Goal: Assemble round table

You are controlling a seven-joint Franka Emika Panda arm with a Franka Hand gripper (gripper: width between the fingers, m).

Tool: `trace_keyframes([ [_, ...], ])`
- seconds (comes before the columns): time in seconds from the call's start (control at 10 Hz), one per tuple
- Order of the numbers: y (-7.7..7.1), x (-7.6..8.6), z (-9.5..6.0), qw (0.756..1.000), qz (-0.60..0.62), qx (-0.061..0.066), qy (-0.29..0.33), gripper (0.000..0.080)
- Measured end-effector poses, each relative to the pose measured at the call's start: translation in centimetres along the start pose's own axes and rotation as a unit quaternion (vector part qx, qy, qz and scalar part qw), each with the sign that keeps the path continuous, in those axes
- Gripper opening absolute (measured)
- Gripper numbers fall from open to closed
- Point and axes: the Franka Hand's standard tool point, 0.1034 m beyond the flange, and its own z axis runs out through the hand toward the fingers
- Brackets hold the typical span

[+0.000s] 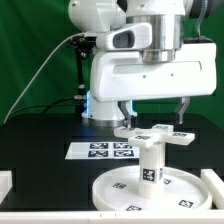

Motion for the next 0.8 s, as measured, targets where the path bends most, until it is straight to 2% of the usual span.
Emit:
trace_keyframes([
  [0.2, 0.1, -0.2, 0.8, 1.000, 0.009, -0.002, -0.004, 0.0649],
  [0.5, -1.0, -0.3, 1.8, 1.000, 0.005, -0.003, -0.007, 0.0649],
  [0.8, -0.8, -0.2, 1.9, 1.000, 0.019, -0.005, -0.005, 0.0647],
])
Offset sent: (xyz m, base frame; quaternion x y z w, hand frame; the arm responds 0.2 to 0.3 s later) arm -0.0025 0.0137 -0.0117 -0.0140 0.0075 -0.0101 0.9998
